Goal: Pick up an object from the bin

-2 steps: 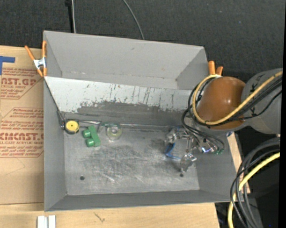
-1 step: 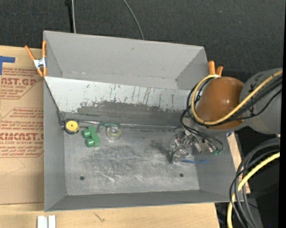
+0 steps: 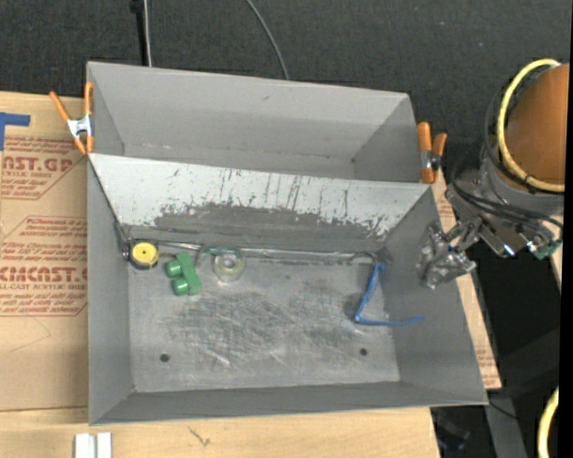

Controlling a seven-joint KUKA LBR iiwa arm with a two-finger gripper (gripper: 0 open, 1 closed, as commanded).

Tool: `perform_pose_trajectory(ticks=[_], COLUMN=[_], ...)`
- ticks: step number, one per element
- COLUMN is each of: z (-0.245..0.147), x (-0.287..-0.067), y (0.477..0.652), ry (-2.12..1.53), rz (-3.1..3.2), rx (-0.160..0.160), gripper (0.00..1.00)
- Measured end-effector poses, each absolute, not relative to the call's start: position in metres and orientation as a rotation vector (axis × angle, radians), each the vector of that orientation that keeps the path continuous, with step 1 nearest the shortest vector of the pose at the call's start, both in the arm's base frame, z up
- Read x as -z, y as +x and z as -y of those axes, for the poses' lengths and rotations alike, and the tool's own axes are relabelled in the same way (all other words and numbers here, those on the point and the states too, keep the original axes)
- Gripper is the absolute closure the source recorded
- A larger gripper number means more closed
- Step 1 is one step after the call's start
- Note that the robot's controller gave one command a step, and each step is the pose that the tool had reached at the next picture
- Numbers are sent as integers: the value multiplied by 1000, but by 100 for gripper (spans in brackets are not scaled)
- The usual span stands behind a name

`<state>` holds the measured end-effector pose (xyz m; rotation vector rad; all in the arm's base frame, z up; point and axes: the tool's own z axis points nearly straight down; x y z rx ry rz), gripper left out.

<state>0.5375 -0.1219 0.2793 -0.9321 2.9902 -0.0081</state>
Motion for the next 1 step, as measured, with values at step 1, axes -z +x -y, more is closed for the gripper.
perform_pose_trajectory(ticks=[1], z=[124], x=[-179], y=[537], ry=[-522], rz=[-3099], rx=[-3], gripper=[100])
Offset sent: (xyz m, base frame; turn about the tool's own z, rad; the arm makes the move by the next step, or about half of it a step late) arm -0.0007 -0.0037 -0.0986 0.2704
